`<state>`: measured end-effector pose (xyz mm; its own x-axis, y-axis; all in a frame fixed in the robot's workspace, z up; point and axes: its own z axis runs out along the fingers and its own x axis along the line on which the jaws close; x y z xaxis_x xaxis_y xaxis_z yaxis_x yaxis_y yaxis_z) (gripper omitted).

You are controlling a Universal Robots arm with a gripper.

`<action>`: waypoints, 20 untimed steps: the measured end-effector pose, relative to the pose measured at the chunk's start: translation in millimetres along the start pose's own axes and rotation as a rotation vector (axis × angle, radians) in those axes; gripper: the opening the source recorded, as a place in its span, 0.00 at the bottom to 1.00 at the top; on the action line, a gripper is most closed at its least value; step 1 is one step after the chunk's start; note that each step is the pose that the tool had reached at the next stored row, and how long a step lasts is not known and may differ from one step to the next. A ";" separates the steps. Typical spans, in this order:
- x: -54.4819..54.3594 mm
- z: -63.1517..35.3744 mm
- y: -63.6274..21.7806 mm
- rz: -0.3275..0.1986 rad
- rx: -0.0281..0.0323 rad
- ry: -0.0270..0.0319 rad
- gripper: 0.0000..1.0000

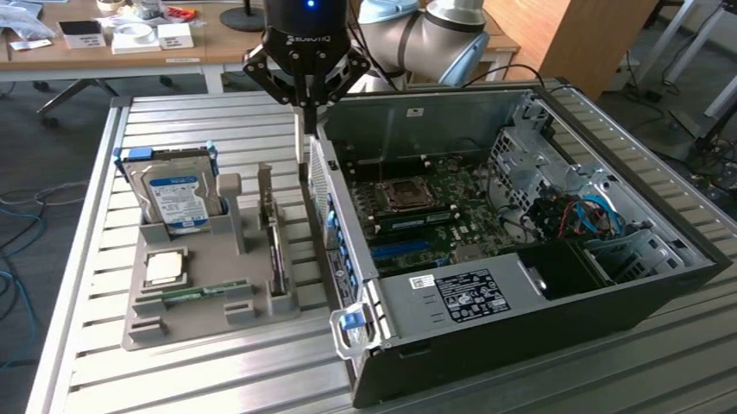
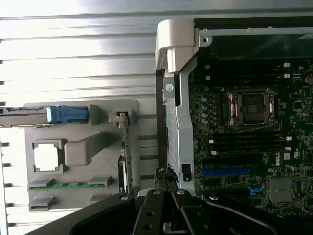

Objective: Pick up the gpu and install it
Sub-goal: 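Reach for the gpu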

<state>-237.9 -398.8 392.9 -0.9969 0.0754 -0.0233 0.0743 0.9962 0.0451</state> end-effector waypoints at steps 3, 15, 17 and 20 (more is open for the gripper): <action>0.7 0.0 -0.1 0.000 0.0000 0.0001 0.11; 4.7 -0.1 -0.4 0.000 0.0000 0.0000 0.11; 7.5 -0.2 -0.6 0.000 0.0000 0.0000 0.11; 12.4 -0.3 -1.0 0.000 0.0000 0.0000 0.11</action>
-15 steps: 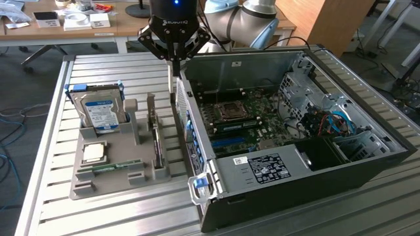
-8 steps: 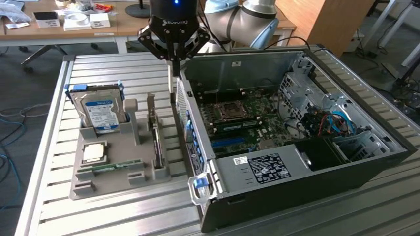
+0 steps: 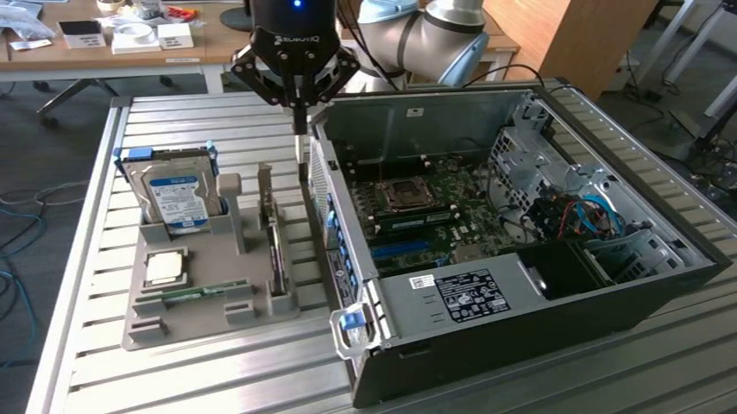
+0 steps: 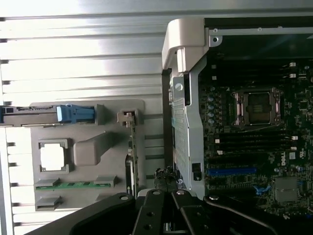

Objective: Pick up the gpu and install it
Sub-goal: 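Reach for the gpu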

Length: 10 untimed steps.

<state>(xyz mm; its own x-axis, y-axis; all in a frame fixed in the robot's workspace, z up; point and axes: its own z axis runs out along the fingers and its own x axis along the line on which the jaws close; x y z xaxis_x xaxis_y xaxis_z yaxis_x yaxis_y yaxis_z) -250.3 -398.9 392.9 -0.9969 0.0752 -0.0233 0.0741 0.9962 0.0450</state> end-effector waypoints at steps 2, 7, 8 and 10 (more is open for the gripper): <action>3.7 -0.1 -0.2 0.000 0.0000 0.0000 0.11; 11.5 -0.3 -0.8 0.000 -0.0001 -0.0001 0.11; 12.8 -0.3 -0.9 0.000 0.0000 -0.0001 0.11; 15.5 -0.4 -1.1 0.000 0.0000 0.0000 0.11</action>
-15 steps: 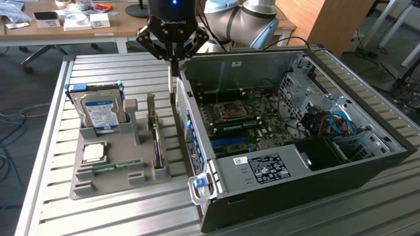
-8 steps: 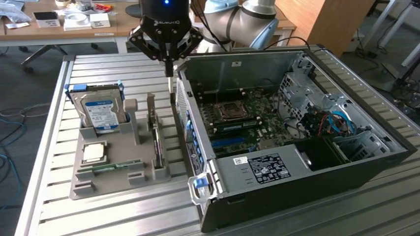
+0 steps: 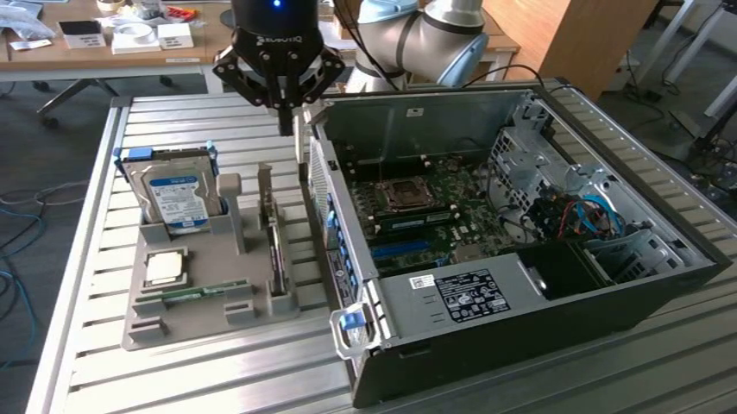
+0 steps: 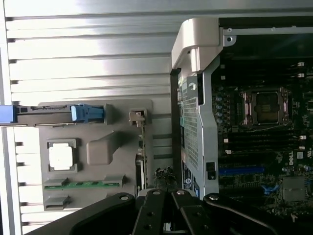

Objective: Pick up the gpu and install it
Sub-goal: 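Reach for the gpu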

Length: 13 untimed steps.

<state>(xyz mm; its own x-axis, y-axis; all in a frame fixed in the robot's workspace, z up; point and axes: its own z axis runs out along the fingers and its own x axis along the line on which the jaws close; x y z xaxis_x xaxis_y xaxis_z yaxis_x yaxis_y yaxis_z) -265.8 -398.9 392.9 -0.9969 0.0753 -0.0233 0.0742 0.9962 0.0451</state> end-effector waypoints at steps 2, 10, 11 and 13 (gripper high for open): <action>2.7 -0.1 -0.2 0.000 0.0000 0.0000 0.11; 12.4 -0.3 -0.9 0.000 -0.0001 -0.0001 0.11; 13.4 -0.3 -1.0 0.000 0.0000 -0.0001 0.11; 15.3 -0.4 -1.1 0.000 0.0000 0.0000 0.11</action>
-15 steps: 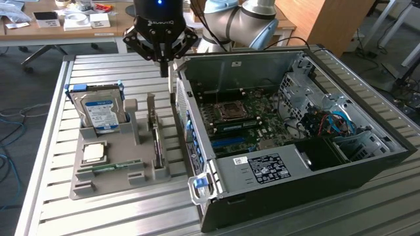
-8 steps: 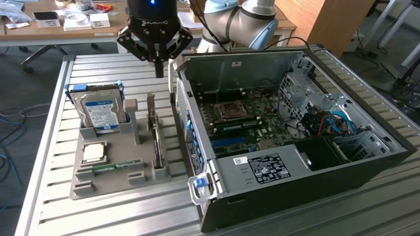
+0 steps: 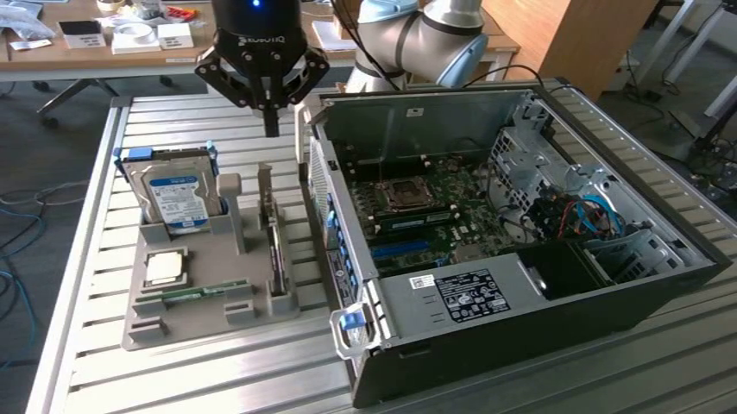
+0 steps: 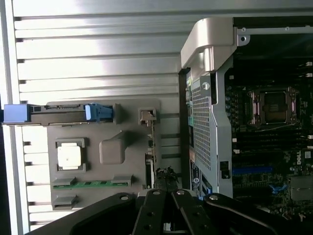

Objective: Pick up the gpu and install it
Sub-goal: 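Reach for the gpu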

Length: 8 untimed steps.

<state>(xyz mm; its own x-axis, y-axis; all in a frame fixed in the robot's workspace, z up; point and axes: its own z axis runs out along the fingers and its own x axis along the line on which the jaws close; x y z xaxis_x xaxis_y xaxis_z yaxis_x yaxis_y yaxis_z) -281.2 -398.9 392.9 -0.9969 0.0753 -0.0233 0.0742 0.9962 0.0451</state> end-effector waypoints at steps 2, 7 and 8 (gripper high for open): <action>1.0 0.0 -0.1 0.000 0.0000 0.0000 0.11; 1.3 0.0 -0.1 0.000 -0.0001 -0.0001 0.11; 1.6 0.0 -0.1 0.000 0.0000 0.0000 0.11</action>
<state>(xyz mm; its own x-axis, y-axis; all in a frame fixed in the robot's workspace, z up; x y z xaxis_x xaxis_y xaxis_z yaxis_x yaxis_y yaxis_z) -282.8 -398.9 392.8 -0.9969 0.0753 -0.0233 0.0742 0.9962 0.0451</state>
